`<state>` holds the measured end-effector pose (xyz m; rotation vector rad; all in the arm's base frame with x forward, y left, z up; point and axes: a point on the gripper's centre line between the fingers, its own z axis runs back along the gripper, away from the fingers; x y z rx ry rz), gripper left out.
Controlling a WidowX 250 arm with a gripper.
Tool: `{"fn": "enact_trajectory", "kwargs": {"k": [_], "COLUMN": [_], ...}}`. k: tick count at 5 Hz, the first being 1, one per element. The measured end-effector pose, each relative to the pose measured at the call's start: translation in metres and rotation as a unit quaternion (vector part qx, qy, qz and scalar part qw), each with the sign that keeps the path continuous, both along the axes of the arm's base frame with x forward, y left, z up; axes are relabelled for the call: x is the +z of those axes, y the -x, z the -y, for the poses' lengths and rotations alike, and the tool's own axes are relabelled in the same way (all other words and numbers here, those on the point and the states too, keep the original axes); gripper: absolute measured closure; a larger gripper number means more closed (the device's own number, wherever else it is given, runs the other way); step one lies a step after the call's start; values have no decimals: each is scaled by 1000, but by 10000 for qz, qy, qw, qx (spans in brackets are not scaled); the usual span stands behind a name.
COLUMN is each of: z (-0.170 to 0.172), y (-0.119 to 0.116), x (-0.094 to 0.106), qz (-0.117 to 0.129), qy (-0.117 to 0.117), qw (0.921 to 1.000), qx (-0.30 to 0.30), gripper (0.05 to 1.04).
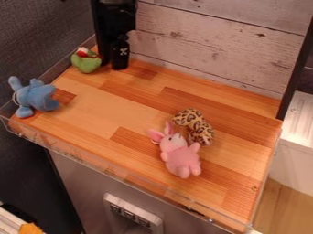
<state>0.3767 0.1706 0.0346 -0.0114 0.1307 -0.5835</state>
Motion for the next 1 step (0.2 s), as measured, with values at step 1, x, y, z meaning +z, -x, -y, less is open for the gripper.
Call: {"fn": "enact_trajectory", "kwargs": {"k": [1], "z": [-2], "y": [-5], "x": [-2], "qz": [49], "qy": [19], "qw": [9998], "qx": [-209], "gripper": [85]}}
